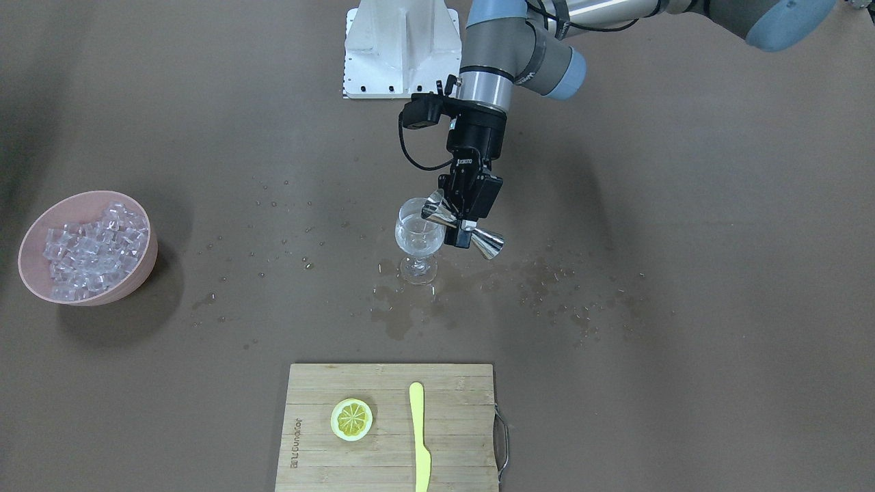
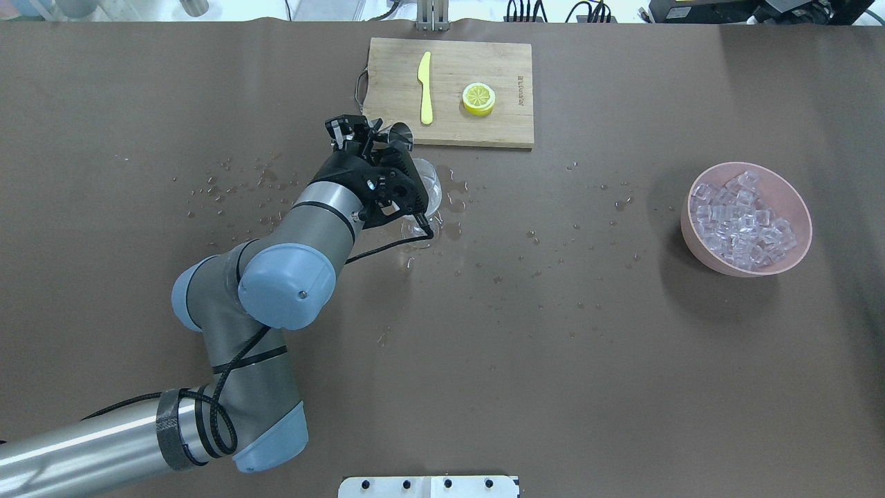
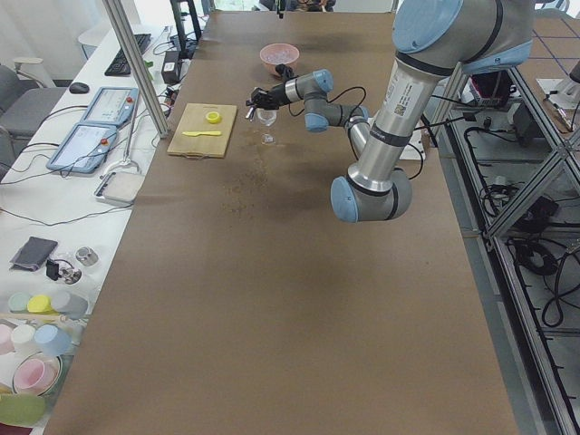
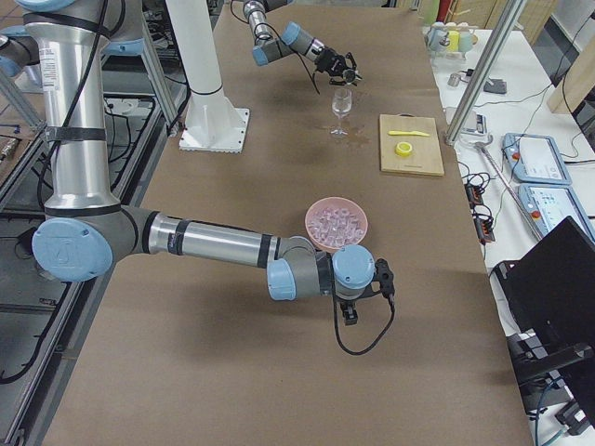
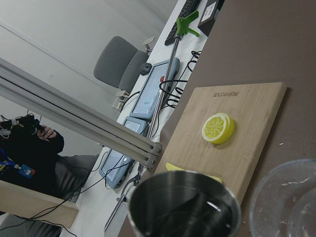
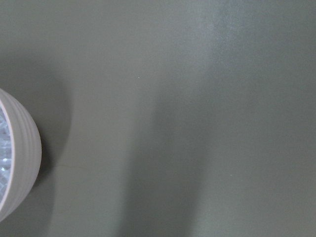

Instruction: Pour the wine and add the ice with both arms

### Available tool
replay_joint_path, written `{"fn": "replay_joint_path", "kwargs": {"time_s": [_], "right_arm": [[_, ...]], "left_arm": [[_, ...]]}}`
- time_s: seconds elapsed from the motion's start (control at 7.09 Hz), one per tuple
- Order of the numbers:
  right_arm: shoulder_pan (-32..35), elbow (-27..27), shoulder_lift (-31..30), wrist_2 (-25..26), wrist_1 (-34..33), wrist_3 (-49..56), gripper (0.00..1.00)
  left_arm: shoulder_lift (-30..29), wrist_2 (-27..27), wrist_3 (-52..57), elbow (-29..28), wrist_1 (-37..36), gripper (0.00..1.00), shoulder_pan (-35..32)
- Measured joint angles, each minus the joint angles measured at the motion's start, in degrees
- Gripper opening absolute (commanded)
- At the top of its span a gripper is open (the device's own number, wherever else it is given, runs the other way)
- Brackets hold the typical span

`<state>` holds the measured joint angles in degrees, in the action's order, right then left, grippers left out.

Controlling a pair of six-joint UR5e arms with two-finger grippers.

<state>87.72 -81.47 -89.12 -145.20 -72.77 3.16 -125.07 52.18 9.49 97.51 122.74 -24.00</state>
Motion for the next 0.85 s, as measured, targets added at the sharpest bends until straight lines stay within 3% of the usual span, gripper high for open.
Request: {"fn": "replay_joint_path", "kwargs": {"time_s": [0.85], "right_arm": [[0.0,0.0,0.0,0.1,0.0,0.0,1.00]], "left_arm": [[-1.4,-0.1,6.8,3.3,-13.2,0.00,0.1]]}}
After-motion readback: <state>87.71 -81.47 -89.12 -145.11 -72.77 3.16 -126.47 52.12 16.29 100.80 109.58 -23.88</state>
